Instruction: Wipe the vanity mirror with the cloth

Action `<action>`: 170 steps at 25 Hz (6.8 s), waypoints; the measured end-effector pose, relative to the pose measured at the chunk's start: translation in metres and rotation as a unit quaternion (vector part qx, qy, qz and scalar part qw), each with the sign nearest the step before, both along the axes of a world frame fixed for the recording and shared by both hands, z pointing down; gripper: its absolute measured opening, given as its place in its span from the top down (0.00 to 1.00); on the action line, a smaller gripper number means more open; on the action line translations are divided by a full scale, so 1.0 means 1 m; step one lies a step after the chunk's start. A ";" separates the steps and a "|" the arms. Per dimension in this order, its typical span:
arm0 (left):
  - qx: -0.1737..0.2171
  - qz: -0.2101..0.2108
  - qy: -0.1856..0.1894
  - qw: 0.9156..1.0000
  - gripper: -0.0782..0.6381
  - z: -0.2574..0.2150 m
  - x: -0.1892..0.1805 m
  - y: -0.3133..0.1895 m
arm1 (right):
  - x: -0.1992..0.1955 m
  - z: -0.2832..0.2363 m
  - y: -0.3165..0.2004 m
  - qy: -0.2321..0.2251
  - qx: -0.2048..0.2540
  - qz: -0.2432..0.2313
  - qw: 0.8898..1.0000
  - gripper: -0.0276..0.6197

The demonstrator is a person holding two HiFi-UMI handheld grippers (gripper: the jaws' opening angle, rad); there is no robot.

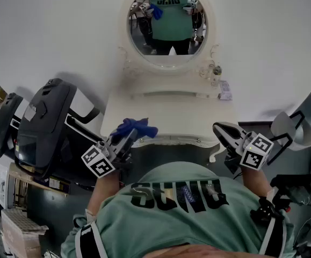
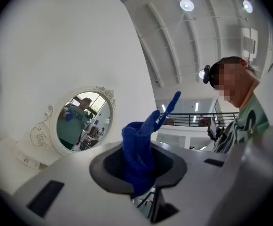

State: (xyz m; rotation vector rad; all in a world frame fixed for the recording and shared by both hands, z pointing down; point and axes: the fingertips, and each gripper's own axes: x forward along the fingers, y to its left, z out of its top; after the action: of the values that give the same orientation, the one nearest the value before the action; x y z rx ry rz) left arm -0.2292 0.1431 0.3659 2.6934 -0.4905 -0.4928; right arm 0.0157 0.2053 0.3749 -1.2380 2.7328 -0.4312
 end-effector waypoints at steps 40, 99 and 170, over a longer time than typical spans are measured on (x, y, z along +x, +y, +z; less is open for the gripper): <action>-0.028 0.049 -0.056 0.997 0.78 0.047 0.146 -0.045 | 0.101 0.062 -0.050 -0.071 -0.059 -0.050 0.995 0.95; 0.586 -0.439 -0.617 0.288 0.78 -0.161 0.129 -0.544 | 0.093 0.032 -0.332 0.041 0.017 -0.049 0.998 0.95; 0.531 -0.465 -0.504 0.498 0.78 -0.218 0.175 -0.539 | 0.080 0.035 -0.328 0.052 0.006 -0.064 0.997 0.95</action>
State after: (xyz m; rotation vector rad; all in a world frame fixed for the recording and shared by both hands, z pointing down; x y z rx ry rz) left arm -0.0540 -0.3960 0.1482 3.1238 -2.8539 1.1782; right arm 0.0956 -0.1222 0.4100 -1.1166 2.9092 -0.3709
